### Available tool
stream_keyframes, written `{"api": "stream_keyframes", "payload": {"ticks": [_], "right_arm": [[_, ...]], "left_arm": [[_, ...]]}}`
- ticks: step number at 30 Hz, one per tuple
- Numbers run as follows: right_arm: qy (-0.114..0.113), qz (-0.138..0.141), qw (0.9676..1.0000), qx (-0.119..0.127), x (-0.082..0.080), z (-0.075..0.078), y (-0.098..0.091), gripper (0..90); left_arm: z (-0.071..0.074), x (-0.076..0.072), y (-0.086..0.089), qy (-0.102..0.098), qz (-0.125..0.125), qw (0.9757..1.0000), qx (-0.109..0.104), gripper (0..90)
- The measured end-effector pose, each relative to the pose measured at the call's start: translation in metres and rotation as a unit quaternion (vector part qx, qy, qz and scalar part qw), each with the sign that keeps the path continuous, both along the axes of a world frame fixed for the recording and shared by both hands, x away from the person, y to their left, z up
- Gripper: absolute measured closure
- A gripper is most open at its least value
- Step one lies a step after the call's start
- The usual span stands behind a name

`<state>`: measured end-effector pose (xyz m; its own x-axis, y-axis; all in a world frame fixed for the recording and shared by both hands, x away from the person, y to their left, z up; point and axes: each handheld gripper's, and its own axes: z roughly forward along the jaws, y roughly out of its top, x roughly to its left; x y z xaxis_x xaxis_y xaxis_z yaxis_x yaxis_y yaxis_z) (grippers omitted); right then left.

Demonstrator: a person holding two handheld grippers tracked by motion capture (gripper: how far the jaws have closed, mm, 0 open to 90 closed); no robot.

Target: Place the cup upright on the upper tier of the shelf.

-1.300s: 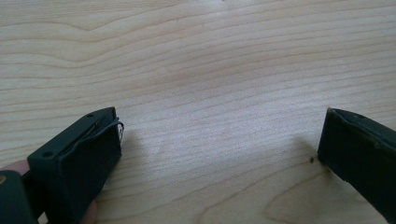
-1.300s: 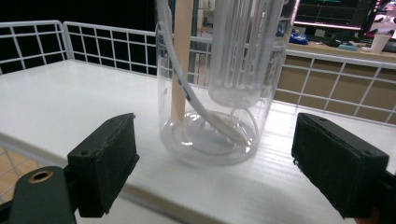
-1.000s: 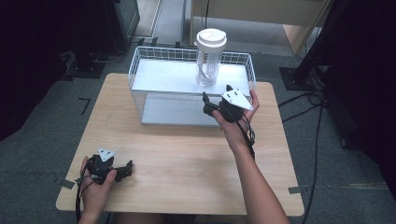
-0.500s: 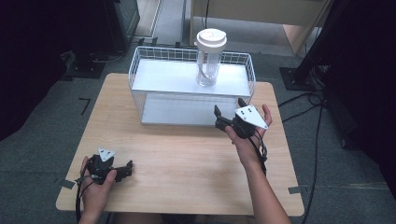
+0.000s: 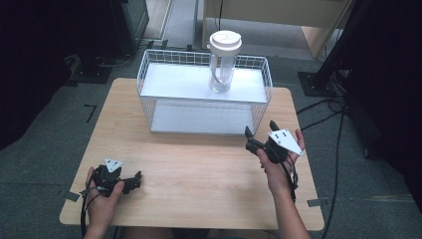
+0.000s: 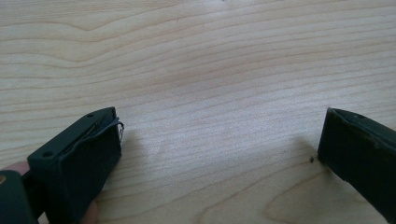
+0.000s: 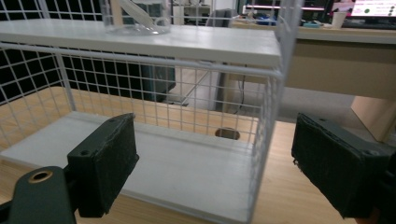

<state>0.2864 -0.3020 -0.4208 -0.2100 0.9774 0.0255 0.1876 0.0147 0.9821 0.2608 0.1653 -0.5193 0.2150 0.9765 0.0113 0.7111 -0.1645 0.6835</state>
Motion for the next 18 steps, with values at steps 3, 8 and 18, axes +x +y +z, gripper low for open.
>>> {"api": "stream_keyframes", "payload": {"ticks": [3, 8, 18], "right_arm": [[0.008, -0.007, 0.9999, -0.001, -0.008, -0.008, -0.01, 14.3], [0.02, -0.016, 0.9997, -0.002, -0.014, -0.017, -0.019, 14.4], [0.046, -0.044, 0.9979, -0.004, -0.033, -0.04, -0.047, 14.3]], "left_arm": [[0.0, 0.0, 0.0, 0.0, 0.0, 1.0, 0.0, 0.0], [0.0, 0.0, 0.0, 0.0, 0.0, 1.0, 0.0, 0.0], [0.0, 0.0, 0.0, 0.0, 0.0, 1.0, 0.0, 0.0]]}}
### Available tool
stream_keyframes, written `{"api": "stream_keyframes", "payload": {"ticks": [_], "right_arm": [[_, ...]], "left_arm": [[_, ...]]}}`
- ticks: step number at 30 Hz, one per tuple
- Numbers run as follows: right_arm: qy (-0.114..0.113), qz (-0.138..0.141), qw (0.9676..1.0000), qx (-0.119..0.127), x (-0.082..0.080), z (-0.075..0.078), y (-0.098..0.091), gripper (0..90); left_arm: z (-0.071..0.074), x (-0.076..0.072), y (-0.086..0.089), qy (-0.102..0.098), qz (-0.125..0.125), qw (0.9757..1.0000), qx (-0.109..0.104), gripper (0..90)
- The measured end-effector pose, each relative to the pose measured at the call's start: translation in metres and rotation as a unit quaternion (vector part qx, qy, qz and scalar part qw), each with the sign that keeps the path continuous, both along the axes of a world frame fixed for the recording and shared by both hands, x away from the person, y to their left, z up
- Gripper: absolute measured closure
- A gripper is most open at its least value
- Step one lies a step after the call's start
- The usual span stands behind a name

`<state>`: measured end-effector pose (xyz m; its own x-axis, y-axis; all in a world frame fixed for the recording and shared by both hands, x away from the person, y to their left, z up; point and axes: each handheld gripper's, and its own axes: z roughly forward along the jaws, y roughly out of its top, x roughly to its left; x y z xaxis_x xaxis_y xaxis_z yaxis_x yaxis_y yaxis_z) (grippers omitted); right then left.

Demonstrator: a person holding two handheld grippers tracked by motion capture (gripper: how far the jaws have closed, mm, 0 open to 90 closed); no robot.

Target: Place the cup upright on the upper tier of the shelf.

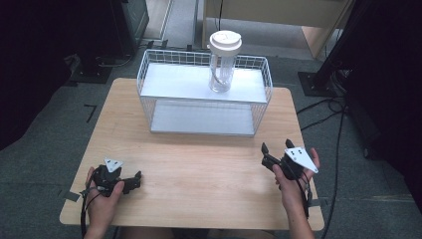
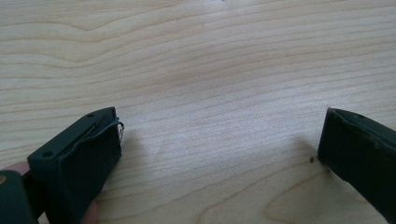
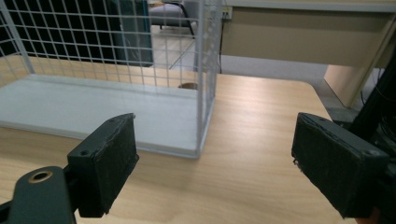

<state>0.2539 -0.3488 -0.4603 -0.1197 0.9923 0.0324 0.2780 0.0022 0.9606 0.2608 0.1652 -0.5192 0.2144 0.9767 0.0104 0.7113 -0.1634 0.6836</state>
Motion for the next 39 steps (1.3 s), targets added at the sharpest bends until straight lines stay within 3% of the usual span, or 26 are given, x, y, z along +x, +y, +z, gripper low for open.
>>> {"api": "stream_keyframes", "payload": {"ticks": [14, 28, 31, 32, 33, 36, 39], "right_arm": [[0.042, -0.032, 0.9985, -0.015, -0.028, -0.029, -0.035, 14.3], [0.089, -0.059, 0.9938, -0.028, -0.051, -0.059, -0.059, 14.5], [0.112, -0.054, 0.9916, -0.035, -0.052, -0.059, -0.061, 14.5], [0.136, -0.047, 0.9886, -0.043, -0.052, -0.06, -0.061, 14.5], [0.136, -0.047, 0.9886, -0.043, -0.052, -0.06, -0.061, 14.5], [0.182, -0.016, 0.9819, -0.053, -0.05, -0.062, -0.06, 14.5], [0.2, 0.003, 0.9771, -0.072, -0.051, -0.064, -0.055, 14.5]], "left_arm": [[0.0, 0.0, 0.0, -0.001, 0.0, 1.0, 0.0, 0.0], [0.0, 0.0, 0.0, 0.0, 0.0, 1.0, 0.0, 0.0], [0.0, 0.0, 0.0, -0.001, 0.0, 1.0, 0.0, 0.0], [0.0, 0.0, 0.0, -0.001, 0.0, 1.0, 0.0, 0.0], [0.0, 0.0, 0.0, -0.001, 0.0, 1.0, 0.0, 0.0], [0.0, 0.0, 0.0, -0.001, 0.0, 1.0, 0.0, 0.0], [0.0, 0.0, 0.0, -0.001, 0.0, 1.0, 0.0, 0.0]]}}
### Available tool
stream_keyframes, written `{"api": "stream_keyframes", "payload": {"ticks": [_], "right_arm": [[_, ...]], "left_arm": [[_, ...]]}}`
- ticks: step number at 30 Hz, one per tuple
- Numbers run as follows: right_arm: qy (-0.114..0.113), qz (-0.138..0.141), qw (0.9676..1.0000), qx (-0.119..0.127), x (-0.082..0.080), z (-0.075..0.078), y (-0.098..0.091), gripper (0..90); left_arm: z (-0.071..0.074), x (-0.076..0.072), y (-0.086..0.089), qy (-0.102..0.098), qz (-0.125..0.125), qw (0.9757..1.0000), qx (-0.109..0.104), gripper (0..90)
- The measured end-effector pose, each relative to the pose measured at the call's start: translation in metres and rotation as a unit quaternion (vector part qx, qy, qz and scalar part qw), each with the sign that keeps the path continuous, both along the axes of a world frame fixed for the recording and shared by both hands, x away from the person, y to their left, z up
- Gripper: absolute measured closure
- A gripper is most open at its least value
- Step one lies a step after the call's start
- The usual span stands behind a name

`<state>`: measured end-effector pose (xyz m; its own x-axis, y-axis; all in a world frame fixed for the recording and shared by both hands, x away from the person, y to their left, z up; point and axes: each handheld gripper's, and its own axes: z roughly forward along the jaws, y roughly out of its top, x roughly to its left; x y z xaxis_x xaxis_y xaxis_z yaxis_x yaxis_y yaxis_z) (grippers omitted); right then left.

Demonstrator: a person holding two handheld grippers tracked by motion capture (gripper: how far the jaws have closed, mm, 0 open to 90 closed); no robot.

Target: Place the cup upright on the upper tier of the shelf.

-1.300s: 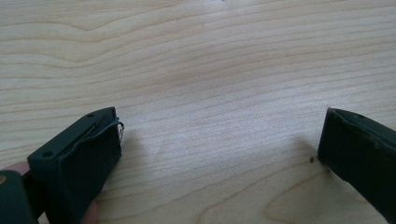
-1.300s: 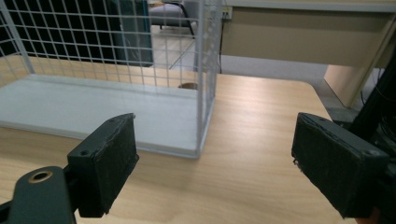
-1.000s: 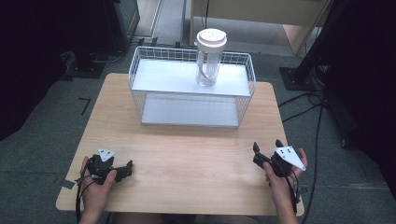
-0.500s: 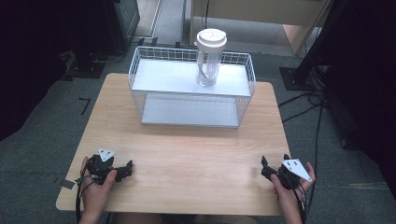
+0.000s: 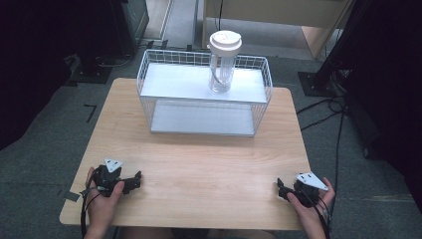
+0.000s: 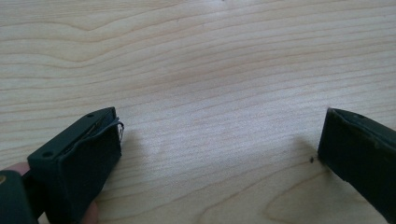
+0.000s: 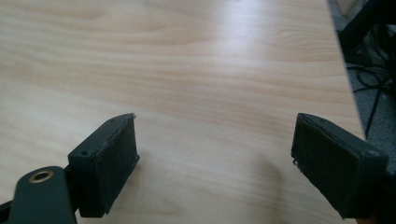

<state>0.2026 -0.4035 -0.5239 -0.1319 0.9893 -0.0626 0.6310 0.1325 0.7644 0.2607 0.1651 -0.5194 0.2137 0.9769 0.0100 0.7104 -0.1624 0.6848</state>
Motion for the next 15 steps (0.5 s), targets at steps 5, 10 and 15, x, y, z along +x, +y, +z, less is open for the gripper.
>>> {"api": "stream_keyframes", "payload": {"ticks": [5, 10, 15], "right_arm": [[0.027, 0.006, 0.9987, 0.044, 0.0008, -0.0011, -0.0016, 16.5], [0.029, 0.016, 0.9986, 0.042, 0.0008, -0.0011, -0.0005, 15.8], [0.031, 0.011, 0.9986, 0.041, 0.0015, -0.0013, -0.0009, 13.3]], "left_arm": [[0.0001, 0.0001, 0.0002, 0.0, -0.001, 1.0, 0.001, 0.0], [0.0001, 0.0006, -0.0002, 0.0, 0.0, 1.0, 0.001, 0.0], [0.0002, 0.001, -0.0006, 0.001, 0.0, 1.0, 0.001, 0.0]]}}
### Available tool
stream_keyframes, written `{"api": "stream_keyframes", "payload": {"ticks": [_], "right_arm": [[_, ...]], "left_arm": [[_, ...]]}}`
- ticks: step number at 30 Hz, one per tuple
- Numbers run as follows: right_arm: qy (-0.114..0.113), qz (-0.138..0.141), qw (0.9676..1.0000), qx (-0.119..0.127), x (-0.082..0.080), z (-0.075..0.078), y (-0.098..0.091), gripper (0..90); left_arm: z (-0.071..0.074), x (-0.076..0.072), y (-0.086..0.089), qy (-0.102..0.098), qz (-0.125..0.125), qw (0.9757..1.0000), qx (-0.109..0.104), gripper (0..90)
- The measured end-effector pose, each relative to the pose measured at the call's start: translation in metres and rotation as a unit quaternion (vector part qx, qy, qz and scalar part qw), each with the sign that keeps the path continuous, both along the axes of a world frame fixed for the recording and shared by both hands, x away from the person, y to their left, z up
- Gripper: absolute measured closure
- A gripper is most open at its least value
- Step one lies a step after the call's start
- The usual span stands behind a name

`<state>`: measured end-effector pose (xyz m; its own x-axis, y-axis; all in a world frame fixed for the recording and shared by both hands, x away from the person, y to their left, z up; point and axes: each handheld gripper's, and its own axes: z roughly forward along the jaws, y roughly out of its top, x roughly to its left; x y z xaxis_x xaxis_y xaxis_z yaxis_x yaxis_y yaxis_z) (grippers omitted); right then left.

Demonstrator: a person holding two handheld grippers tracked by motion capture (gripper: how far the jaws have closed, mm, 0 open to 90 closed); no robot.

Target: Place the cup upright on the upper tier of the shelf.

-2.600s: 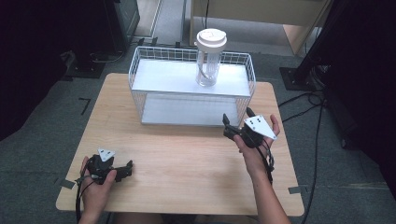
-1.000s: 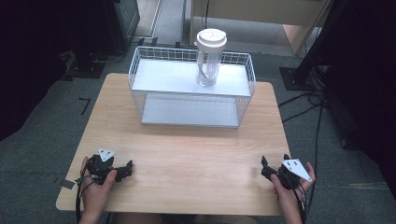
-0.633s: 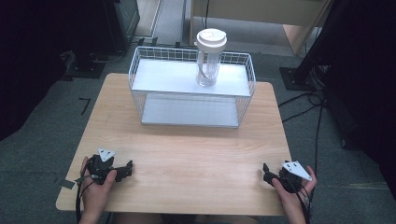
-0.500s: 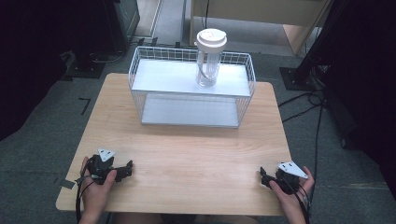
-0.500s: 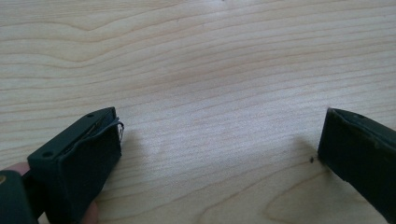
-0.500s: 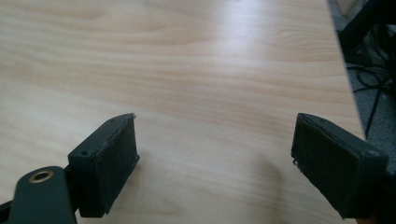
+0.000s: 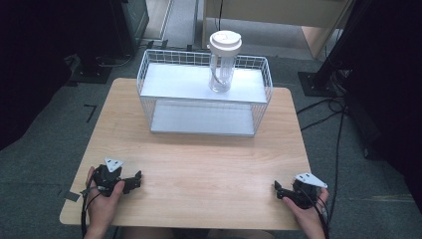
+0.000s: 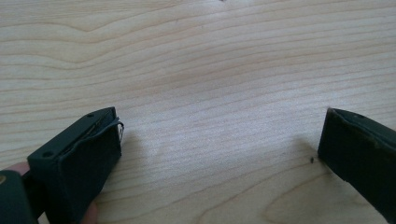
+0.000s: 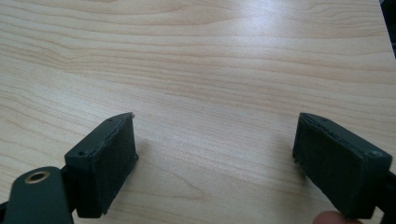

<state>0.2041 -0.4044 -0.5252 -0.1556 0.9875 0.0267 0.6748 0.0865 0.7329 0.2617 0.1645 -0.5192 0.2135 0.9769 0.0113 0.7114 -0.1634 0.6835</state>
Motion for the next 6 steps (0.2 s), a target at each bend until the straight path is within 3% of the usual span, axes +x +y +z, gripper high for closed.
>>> {"api": "stream_keyframes", "payload": {"ticks": [6], "right_arm": [[0.0, 0.001, 1.0, 0.0, 0.0001, 0.0, -0.0004, 13.2]], "left_arm": [[0.0, 0.0001, -0.0003, 0.0, 0.001, 1.0, 0.0, 0.0]]}}
